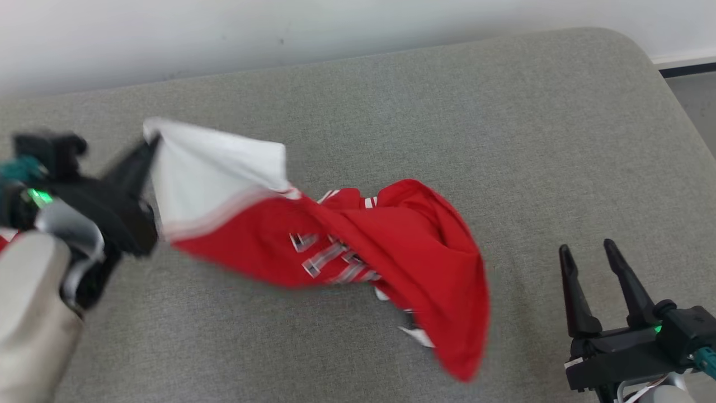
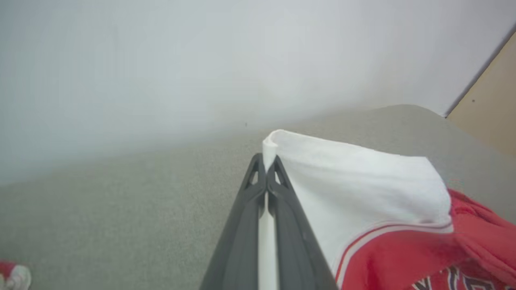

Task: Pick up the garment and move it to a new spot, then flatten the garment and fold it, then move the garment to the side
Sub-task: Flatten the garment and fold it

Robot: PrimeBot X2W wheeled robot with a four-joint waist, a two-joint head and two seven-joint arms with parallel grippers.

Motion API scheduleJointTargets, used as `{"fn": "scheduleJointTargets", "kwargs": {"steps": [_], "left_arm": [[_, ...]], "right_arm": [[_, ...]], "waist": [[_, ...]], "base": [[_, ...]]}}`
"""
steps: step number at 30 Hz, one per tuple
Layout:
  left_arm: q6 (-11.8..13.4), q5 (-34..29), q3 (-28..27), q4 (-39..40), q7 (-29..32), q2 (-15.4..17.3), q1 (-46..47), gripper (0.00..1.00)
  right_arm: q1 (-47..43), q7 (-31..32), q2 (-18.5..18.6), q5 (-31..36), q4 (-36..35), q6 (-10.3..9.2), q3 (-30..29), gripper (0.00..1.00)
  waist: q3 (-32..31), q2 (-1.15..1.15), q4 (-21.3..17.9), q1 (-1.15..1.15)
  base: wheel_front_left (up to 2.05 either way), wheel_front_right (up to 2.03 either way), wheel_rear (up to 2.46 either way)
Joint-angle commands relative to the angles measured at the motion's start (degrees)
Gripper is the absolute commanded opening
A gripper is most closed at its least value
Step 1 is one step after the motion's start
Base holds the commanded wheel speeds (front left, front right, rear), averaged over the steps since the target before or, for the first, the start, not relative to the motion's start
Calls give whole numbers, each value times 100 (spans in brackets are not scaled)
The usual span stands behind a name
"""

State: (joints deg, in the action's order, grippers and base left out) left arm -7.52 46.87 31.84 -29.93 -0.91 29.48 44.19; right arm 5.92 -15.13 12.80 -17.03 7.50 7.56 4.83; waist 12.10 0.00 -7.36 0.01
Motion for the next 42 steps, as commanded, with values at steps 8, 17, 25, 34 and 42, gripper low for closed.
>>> {"fn": "scheduleJointTargets", "kwargs": {"steps": [8,17,25,34,42], "left_arm": [[86,-566,-23,65,-857,-106,789,0],[162,-667,200,215,-1051,10,54,0],[531,-415,2,859,-1343,159,-1412,0],[1023,-202,-327,1634,-1431,-151,-2953,0],[1011,-394,-610,1752,-1435,-632,-3984,0]], "right_arm": [[-45,-2,-71,157,63,-15,-304,100],[-225,-3,-187,257,175,-15,-420,100],[-352,-3,-168,231,191,-15,-586,100],[-330,-3,-125,218,202,-15,-607,100],[-371,-2,-86,190,226,-15,-641,100]], "waist": [[-131,0,120,-1],[-362,0,477,-1],[-427,0,856,-1],[-361,0,1116,-1],[-364,0,1187,-1]], "base": [[0,0,0],[0,0,0],[0,0,0],[0,0,0],[0,0,0]]}}
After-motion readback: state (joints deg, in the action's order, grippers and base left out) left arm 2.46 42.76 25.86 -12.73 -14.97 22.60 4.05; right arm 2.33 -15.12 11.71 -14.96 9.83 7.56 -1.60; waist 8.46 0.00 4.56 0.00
